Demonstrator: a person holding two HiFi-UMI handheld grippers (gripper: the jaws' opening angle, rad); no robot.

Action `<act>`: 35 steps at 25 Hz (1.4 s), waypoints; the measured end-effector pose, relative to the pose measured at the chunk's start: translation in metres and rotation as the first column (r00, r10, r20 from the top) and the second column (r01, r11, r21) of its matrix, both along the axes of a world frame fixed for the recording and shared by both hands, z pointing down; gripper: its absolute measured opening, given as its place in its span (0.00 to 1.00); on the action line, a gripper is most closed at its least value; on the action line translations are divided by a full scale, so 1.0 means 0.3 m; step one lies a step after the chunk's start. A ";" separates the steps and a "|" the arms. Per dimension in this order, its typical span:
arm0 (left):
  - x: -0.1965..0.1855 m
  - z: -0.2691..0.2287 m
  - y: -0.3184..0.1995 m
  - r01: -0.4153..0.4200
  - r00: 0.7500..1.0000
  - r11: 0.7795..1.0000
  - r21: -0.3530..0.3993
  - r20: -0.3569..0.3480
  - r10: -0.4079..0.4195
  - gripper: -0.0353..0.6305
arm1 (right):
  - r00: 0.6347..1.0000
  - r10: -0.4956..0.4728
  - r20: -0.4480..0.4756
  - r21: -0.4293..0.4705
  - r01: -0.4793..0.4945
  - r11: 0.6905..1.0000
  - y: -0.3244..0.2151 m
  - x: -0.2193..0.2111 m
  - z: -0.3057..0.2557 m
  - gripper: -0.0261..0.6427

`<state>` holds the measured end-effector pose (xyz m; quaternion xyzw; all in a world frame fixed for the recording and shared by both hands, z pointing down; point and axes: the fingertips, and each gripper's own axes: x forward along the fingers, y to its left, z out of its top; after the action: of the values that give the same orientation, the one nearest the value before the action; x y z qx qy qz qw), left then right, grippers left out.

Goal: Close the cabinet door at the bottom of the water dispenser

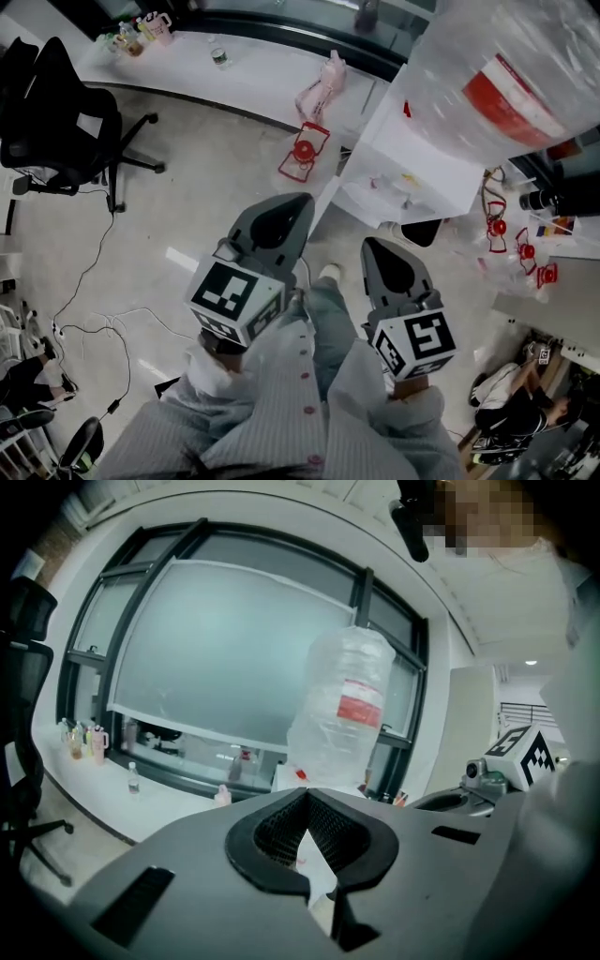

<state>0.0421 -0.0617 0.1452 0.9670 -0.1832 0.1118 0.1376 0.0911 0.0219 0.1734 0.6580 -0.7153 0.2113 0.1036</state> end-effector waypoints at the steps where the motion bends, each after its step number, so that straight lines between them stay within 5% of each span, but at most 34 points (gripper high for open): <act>1: 0.019 0.016 -0.013 0.004 1.000 1.000 -0.006 0.005 -0.004 0.07 | 1.000 -0.008 0.005 -0.002 0.008 1.000 -0.020 0.016 0.010 0.06; 11: 0.032 0.201 -0.121 0.119 0.991 0.991 -0.062 0.065 -0.115 0.07 | 0.990 -0.137 0.010 -0.066 0.138 0.988 -0.180 0.067 0.165 0.06; 35: -0.184 0.851 -0.257 0.152 0.976 0.965 -0.215 0.187 -0.112 0.07 | 0.996 -0.083 0.026 -0.288 0.087 0.954 -0.400 -0.128 0.927 0.06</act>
<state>-0.0129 -0.1388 0.4005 0.9170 -0.2446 0.2065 0.2381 0.0527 -0.0982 0.4515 0.6030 -0.7051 0.3132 0.2026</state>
